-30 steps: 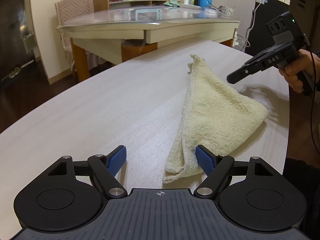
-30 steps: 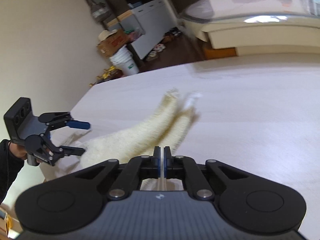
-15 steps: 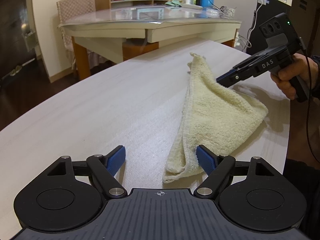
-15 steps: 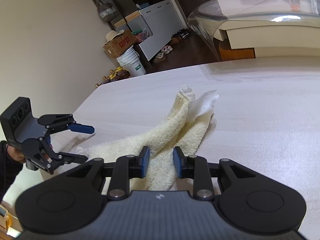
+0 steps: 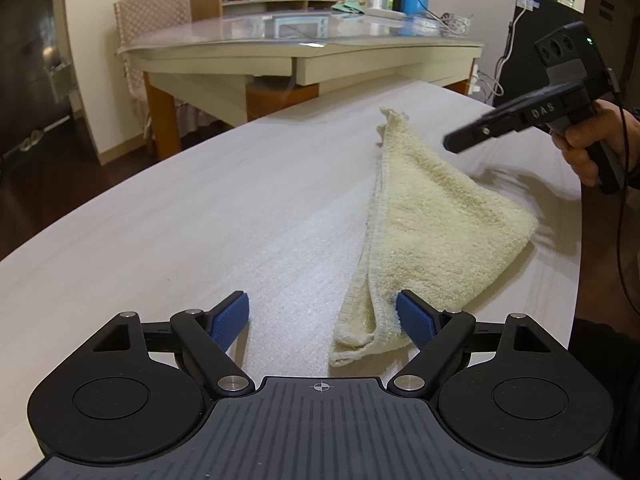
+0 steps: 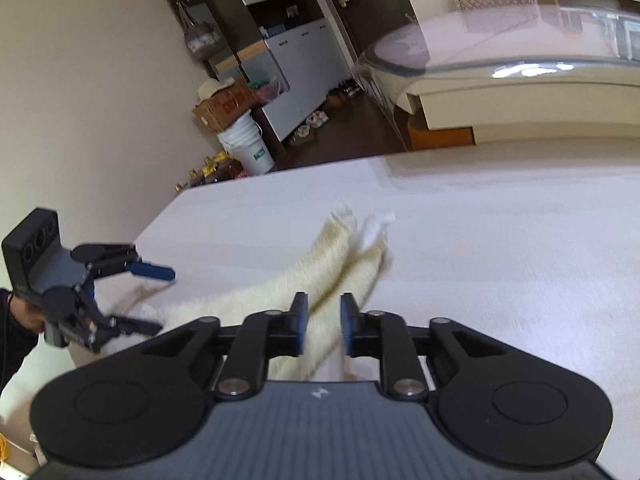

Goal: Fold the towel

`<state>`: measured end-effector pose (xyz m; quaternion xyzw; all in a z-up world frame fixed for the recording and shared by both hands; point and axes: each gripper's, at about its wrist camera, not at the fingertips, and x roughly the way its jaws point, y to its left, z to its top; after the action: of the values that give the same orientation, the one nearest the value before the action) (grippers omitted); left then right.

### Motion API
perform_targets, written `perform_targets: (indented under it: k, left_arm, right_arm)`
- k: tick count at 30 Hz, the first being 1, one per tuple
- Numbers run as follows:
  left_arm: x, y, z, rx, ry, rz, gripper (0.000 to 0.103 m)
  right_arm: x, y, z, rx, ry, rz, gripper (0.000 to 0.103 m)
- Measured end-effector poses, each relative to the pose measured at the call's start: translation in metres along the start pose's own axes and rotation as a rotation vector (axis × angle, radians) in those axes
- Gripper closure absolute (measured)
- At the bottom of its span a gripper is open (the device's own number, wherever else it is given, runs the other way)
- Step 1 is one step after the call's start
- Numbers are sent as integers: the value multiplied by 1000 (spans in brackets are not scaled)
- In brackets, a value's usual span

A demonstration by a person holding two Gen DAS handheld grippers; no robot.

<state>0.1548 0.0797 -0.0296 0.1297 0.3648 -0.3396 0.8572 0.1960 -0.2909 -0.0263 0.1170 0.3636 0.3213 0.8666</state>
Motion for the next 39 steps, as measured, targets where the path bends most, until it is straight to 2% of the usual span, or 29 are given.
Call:
perform_targets:
  k: [6,8,16,22,25,28,34,37,39]
  left_arm:
    - [1,-1,1,12,4,3,16]
    - [0,-1,2,14,4,5,16]
    - [-2,-4,2,43,-23,-21,19]
    - [4,-6,3,39,-20,-11,19]
    - [0,-5,4,26,-33,-7,19]
    - [-7,1,4,-15,-64,-1,19]
    - [3,4,3,-3,-36,35,16]
    - [5,4,5,6,-35,48,14]
    - [5,5,6,13,-30,57,13]
  right_arm:
    - [24,-10,15,31,7,3,81]
    - [23,-14,17,59,-1,12,98]
    - [-19,-18,23,128,-79,70,98]
    - [11,-31,24,158,-27,20,98]
    - [29,-38,21,160,10,0,92]
    - [21,-40,17,164,-36,-3,84]
    - [-10,-15,10,49,-111,-6,84]
    - [-6,10,1,-84,-55,76,84]
    - [6,26,-7,-203,4,58,85]
